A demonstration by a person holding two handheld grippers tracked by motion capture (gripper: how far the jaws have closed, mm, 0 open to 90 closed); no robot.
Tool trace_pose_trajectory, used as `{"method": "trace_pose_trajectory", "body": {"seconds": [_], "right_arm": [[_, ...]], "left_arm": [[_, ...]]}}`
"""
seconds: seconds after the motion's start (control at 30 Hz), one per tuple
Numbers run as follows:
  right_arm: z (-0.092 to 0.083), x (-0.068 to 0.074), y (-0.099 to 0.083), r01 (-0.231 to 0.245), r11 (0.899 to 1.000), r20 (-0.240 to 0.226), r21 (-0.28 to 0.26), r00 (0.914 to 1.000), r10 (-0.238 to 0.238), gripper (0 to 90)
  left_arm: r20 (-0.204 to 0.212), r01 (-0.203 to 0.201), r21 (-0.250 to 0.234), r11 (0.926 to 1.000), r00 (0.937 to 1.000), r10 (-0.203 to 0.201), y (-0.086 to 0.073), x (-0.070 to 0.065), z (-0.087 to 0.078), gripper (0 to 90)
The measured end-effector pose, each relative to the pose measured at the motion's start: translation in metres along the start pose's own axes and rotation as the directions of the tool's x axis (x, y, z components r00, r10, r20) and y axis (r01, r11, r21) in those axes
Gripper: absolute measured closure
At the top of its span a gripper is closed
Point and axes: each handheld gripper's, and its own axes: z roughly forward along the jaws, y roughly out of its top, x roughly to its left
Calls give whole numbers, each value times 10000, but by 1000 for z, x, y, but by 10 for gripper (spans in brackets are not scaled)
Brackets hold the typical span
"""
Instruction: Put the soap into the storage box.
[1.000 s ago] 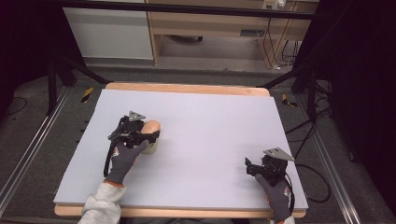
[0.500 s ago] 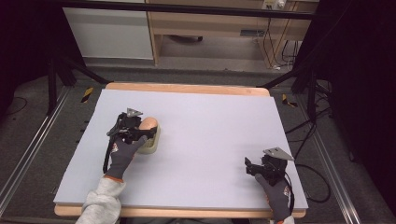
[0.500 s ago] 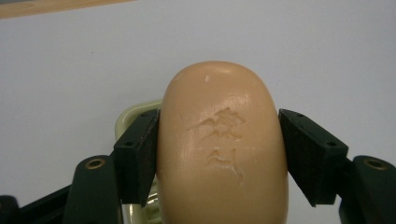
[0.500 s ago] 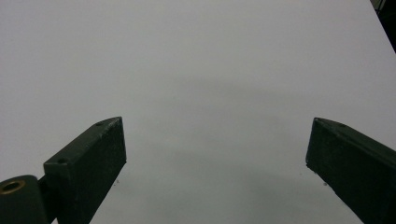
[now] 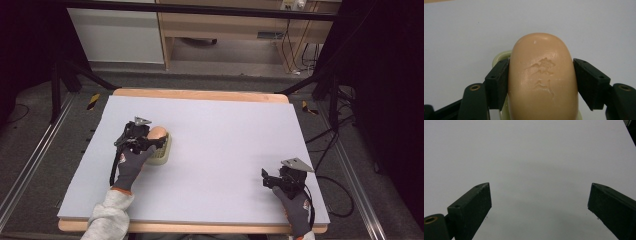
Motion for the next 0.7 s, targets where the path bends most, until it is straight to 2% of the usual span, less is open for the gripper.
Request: {"method": "trace_pose_trajectory", "body": {"seconds": [0.7], "right_arm": [[0, 0, 0, -6, 10000, -27, 44, 10000, 6, 54]], "left_arm": [[-162, -33, 540, 9985, 9999, 42, -8, 3, 15, 321]]}}
